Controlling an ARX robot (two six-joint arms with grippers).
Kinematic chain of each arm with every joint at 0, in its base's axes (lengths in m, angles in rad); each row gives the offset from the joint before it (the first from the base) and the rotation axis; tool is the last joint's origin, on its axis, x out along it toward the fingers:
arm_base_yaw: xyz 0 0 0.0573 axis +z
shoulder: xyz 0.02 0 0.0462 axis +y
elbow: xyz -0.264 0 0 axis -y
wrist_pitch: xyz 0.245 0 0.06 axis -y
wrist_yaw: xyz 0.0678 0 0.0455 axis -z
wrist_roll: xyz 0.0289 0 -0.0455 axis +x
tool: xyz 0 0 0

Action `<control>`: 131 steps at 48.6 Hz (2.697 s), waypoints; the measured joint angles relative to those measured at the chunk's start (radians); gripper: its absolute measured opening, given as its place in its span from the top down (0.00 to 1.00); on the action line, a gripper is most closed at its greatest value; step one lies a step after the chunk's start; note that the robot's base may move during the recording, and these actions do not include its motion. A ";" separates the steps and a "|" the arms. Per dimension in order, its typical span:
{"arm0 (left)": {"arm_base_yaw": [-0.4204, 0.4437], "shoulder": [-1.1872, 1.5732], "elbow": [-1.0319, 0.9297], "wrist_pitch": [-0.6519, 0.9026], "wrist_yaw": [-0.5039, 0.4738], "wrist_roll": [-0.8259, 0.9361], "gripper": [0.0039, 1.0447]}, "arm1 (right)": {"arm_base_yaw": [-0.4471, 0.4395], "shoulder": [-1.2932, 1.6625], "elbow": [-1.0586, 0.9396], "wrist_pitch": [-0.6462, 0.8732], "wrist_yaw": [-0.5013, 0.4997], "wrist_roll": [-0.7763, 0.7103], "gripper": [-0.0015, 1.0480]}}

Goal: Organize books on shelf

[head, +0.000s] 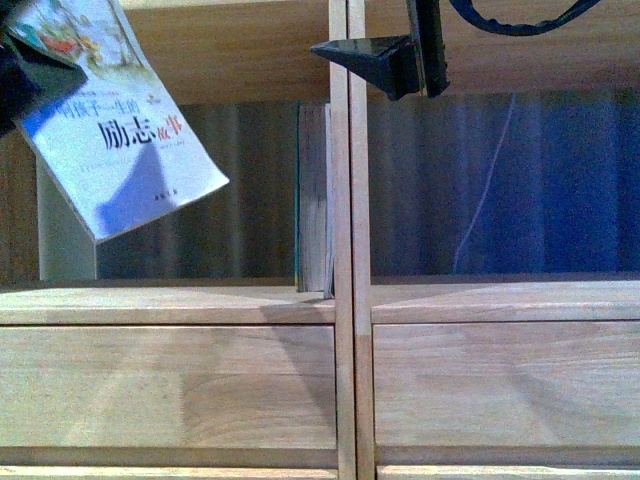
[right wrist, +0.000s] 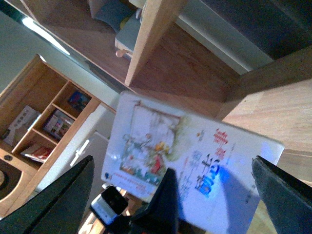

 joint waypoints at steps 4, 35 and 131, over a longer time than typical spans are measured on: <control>-0.018 0.111 0.121 -0.056 -0.045 0.153 0.94 | 0.000 0.000 0.000 0.000 0.000 0.000 0.07; -0.078 0.729 0.836 -0.282 -0.190 0.530 0.94 | 0.000 0.000 0.000 0.000 0.000 0.000 0.07; -0.245 -0.296 -0.347 -0.150 -0.501 0.578 0.18 | 0.005 0.000 0.002 -0.005 0.011 -0.009 0.07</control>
